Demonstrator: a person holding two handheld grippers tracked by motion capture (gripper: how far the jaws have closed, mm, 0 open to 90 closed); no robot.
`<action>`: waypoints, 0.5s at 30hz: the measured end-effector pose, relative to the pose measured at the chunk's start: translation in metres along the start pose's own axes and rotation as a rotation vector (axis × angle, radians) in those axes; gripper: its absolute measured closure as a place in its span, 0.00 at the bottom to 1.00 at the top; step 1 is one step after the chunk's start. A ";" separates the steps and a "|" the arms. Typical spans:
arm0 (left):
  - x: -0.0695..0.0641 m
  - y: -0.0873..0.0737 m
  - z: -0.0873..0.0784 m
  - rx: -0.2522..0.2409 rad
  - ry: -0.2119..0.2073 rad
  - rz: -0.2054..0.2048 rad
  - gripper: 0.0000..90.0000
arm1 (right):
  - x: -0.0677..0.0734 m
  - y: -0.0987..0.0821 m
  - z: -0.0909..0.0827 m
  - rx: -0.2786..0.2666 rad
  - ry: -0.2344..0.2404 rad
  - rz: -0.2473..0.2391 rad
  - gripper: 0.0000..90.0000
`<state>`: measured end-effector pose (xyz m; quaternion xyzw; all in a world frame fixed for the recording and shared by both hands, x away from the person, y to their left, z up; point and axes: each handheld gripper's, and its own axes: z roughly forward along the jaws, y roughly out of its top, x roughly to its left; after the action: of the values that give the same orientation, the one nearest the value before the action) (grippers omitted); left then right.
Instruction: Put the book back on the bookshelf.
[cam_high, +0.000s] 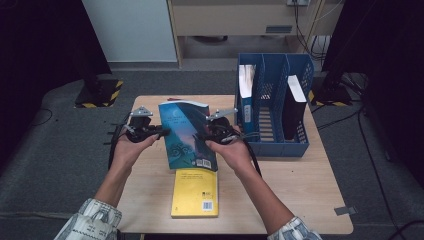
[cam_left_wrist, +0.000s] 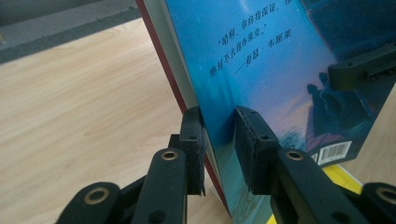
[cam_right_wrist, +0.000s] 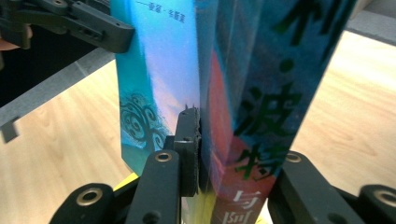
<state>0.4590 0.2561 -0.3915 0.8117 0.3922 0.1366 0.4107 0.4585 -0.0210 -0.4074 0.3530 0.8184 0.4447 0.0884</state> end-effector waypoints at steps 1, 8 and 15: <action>0.001 0.002 0.001 0.000 0.002 0.003 0.81 | -0.003 0.002 0.001 -0.007 -0.006 -0.003 0.80; 0.011 0.014 0.008 0.004 0.014 0.007 0.81 | -0.012 0.008 0.010 -0.027 -0.029 -0.001 0.80; 0.008 0.013 0.005 0.007 0.018 0.030 0.81 | -0.012 0.005 0.012 -0.042 -0.033 -0.008 0.80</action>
<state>0.4738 0.2550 -0.3854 0.8176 0.3841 0.1488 0.4024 0.4753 -0.0191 -0.4123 0.3553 0.8087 0.4554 0.1110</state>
